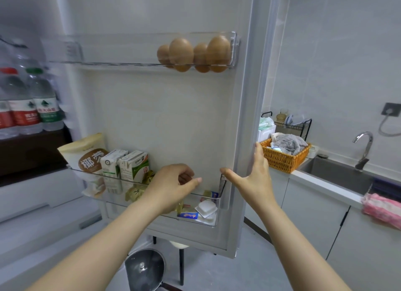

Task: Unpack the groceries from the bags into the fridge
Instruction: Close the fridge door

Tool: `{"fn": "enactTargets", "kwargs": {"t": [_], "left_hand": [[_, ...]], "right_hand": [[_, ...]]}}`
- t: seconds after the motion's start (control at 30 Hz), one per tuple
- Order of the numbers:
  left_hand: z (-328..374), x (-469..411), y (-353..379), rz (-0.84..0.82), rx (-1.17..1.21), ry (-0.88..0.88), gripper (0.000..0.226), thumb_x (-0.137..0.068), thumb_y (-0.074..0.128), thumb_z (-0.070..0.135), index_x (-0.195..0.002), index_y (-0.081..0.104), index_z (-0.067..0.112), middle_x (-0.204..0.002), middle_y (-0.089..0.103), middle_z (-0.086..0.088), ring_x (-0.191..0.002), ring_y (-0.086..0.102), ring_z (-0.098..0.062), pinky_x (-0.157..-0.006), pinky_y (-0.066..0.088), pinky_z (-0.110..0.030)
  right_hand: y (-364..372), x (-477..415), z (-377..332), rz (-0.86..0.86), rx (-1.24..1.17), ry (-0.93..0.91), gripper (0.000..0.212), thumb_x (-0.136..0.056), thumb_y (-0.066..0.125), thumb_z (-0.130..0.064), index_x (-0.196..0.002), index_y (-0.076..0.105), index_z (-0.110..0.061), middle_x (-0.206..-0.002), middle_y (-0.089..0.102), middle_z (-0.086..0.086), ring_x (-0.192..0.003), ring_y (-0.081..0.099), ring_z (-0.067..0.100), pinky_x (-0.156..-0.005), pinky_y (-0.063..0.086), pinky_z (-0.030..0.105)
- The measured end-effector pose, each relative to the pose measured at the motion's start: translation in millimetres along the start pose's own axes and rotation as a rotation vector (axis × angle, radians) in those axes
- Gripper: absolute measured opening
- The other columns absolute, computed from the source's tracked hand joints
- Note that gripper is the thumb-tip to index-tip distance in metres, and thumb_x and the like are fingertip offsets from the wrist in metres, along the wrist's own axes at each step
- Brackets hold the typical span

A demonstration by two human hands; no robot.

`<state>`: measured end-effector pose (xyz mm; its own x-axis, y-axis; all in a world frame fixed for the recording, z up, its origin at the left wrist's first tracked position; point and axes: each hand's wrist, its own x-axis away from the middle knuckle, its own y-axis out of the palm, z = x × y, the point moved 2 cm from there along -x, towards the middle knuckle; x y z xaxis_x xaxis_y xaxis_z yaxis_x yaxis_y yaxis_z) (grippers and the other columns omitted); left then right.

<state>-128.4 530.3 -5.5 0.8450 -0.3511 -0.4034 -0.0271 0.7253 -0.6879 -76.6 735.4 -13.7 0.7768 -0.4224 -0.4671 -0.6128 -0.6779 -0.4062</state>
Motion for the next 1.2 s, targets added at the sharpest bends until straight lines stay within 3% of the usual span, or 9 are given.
{"fn": "enactTargets", "kwargs": {"t": [0.13,0.3,0.53,0.77,0.87,0.97,1.03,1.13,1.2], "left_hand": [[-2.7,15.2,-9.8,0.022,-0.011,0.012,0.02,-0.079,0.07,0.039,-0.09,0.066,0.023,-0.083,0.068,0.011,-0.077,0.062,-0.002,-0.063,0.043,-0.006],[-11.7,39.0,-24.4,0.055,0.067,0.02,0.032,-0.074,0.073,0.039,-0.1,0.067,0.023,-0.09,0.065,0.014,-0.084,0.062,0.002,-0.08,0.054,-0.019],[-7.3,72.0,-41.8,0.107,0.084,0.016,0.034,-0.081,0.07,0.033,-0.112,0.063,0.022,-0.102,0.063,0.01,-0.09,0.058,0.003,-0.072,0.04,0.0],[49.4,125.9,-45.7,0.27,0.078,0.107,0.029,-0.081,0.071,0.015,-0.109,0.064,0.022,-0.103,0.062,0.014,-0.097,0.058,0.004,-0.081,0.041,0.0],[85.3,142.4,-38.2,0.31,0.016,0.134,0.026,-0.082,0.07,0.016,-0.107,0.064,0.023,-0.101,0.06,0.016,-0.095,0.057,0.005,-0.082,0.04,-0.001],[104.9,155.4,-29.1,0.338,-0.019,0.082,0.029,-0.084,0.068,0.019,-0.111,0.061,0.024,-0.104,0.057,0.014,-0.097,0.055,0.004,-0.083,0.04,-0.002],[112.3,166.9,-23.1,0.373,-0.034,0.003,0.032,-0.085,0.067,0.021,-0.116,0.058,0.025,-0.107,0.056,0.014,-0.098,0.054,0.005,-0.083,0.039,0.0],[115.2,190.7,-21.2,0.419,-0.039,-0.116,0.036,-0.086,0.066,0.021,-0.12,0.056,0.029,-0.111,0.056,0.015,-0.098,0.054,0.005,-0.084,0.046,-0.007],[115.5,207.6,-23.8,0.44,-0.042,-0.176,0.04,-0.086,0.066,0.021,-0.124,0.054,0.028,-0.112,0.056,0.015,-0.099,0.055,0.003,-0.083,0.048,-0.011]], "right_hand": [[-9.4,24.4,-6.2,-0.022,-0.005,-0.015,0.115,-0.066,0.084,-0.046,-0.153,0.009,-0.032,-0.153,0.026,-0.003,-0.139,0.032,0.015,-0.112,0.034,0.042],[-13.6,51.3,-18.0,-0.045,0.05,-0.021,0.114,-0.065,0.082,-0.05,-0.153,0.014,-0.025,-0.152,0.029,-0.001,-0.138,0.034,0.015,-0.113,0.035,0.041],[-15.3,80.0,-35.2,-0.043,0.053,-0.039,0.114,-0.067,0.08,-0.052,-0.153,0.013,-0.021,-0.151,0.028,0.002,-0.137,0.035,0.017,-0.112,0.036,0.043],[-39.1,89.8,-27.9,-0.159,-0.167,-0.083,0.066,-0.085,0.071,-0.031,-0.143,0.041,-0.022,-0.132,0.052,-0.003,-0.116,0.054,0.009,-0.094,0.05,0.032],[-50.5,91.2,-26.2,-0.239,-0.274,-0.124,0.045,-0.088,0.067,-0.022,-0.131,0.053,-0.024,-0.122,0.061,-0.005,-0.11,0.06,0.007,-0.084,0.051,0.02],[-53.5,96.3,-29.8,-0.325,-0.382,-0.17,0.034,-0.09,0.065,-0.012,-0.11,0.057,-0.039,-0.109,0.064,-0.014,-0.097,0.063,-0.004,-0.076,0.049,0.01],[-57.6,101.3,-31.6,-0.415,-0.442,-0.205,0.036,-0.09,0.064,-0.009,-0.105,0.058,-0.041,-0.106,0.066,-0.016,-0.094,0.064,-0.006,-0.077,0.05,0.012],[-55.8,111.5,-32.4,-0.557,-0.516,-0.233,0.033,-0.093,0.06,-0.008,-0.12,0.061,-0.026,-0.115,0.068,-0.007,-0.103,0.065,0.002,-0.085,0.054,0.023],[-52.1,120.6,-38.5,-0.629,-0.552,-0.262,0.033,-0.094,0.059,-0.01,-0.125,0.06,-0.023,-0.117,0.068,-0.008,-0.107,0.065,0.005,-0.088,0.053,0.023]]}}
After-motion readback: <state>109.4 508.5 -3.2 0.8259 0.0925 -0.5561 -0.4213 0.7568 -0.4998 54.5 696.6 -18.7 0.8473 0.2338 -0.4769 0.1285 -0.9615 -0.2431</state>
